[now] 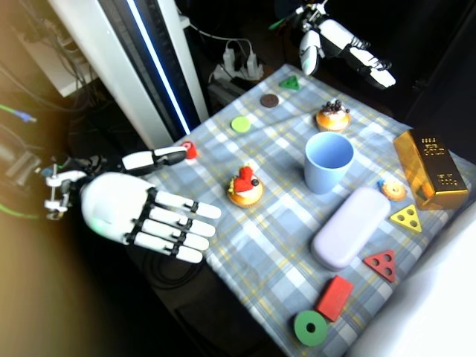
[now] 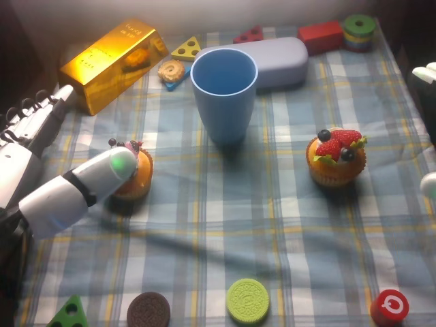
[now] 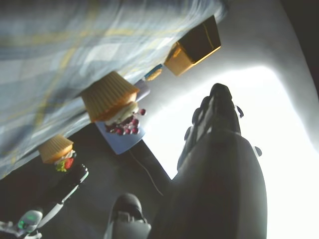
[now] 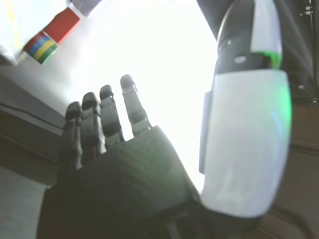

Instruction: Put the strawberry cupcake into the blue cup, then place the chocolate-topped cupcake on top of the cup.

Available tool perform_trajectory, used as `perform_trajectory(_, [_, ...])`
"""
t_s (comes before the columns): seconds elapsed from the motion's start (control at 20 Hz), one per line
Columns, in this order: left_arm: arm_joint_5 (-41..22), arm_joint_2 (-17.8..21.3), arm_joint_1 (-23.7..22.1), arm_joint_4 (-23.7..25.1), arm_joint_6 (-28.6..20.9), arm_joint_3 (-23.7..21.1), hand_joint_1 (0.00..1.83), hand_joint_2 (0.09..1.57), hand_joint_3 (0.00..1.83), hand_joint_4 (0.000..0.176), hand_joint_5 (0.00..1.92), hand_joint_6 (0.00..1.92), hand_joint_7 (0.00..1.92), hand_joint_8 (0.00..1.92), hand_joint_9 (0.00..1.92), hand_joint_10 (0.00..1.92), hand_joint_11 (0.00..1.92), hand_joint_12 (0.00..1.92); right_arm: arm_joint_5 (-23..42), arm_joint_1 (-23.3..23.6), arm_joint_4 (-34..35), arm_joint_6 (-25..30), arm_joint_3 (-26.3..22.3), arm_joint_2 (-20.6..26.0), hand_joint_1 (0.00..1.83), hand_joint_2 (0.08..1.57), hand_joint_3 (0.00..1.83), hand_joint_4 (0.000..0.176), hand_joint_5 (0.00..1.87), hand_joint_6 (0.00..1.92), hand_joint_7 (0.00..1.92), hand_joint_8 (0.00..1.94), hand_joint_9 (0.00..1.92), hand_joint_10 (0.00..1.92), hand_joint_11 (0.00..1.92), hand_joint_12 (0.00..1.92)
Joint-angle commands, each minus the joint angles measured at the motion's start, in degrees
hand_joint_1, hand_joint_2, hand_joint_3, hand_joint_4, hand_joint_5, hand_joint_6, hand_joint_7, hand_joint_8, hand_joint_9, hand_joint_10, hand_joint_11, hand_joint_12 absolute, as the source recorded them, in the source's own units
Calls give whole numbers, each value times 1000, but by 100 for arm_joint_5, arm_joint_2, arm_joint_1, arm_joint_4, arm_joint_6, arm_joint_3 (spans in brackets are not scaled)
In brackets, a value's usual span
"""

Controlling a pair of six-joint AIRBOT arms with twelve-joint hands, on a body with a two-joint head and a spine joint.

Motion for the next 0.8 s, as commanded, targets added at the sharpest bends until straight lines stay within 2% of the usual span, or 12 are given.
perform_trajectory(0.0, [-642,42,-56,240,-35,6,0,831,27,42,75,0,60,0,4,0,0,0,663,92,51,68,16,-7,0,936,13,10,0,0,0,0,0,0,0,0])
perform_trajectory(0.05, [-634,48,-56,241,-35,6,0,838,25,49,82,4,68,4,10,4,0,0,655,96,39,68,18,-7,0,936,10,21,0,0,0,0,0,0,0,0])
perform_trajectory(0.2, [-592,124,-69,268,-33,-38,0,832,14,62,71,0,57,0,0,0,0,0,497,222,-126,177,58,26,0,929,5,25,0,0,0,0,0,0,0,0])
perform_trajectory(0.25, [-570,168,-69,294,-33,-61,0,827,10,74,66,0,44,0,0,0,0,0,348,353,-275,187,82,58,0,933,6,18,0,0,0,0,0,0,0,0])
perform_trajectory(0.3, [-546,205,-67,307,-32,-73,0,839,14,50,55,0,31,0,0,0,0,0,122,515,-464,186,130,77,38,910,0,33,0,0,0,0,0,0,0,0])
perform_trajectory(0.4, [-564,211,-60,293,-32,-73,0,834,9,57,44,0,18,0,0,0,0,0,-456,948,-1006,215,267,82,158,873,0,58,0,0,0,0,0,0,0,0])
perform_trajectory(0.45, [-581,211,-59,278,-33,-72,0,827,5,58,54,5,19,1,0,0,0,0,-787,1198,-1372,405,403,33,272,875,0,108,0,0,0,0,0,0,0,0])
perform_trajectory(0.5, [-609,204,-43,258,-33,-71,0,839,10,42,47,2,12,0,0,0,0,0,-1063,1430,-1780,833,630,-77,342,888,0,66,0,0,0,0,0,0,0,0])
perform_trajectory(0.55, [-619,197,-32,251,-33,-65,0,844,11,38,48,2,13,1,0,0,0,0,-1242,1618,-2121,1290,849,-190,382,893,0,69,0,0,0,0,0,0,0,0])
perform_trajectory(0.6, [-624,188,-27,244,-33,-55,0,826,2,49,45,1,6,0,0,0,0,0,-1445,1829,-2475,1690,1069,-303,453,885,0,61,13,5,5,2,0,0,0,0])
perform_trajectory(0.7, [-597,175,-29,246,-33,-39,0,811,0,63,29,0,0,0,0,0,0,0,-1784,2139,-2906,1726,1161,-353,536,852,0,46,102,17,95,15,17,5,1,0])
perform_trajectory(0.75, [-588,173,-29,246,-33,-35,0,824,2,53,34,3,2,1,0,0,0,0,-1881,2245,-3036,1743,1193,-378,567,844,0,41,131,9,120,8,38,6,22,12])
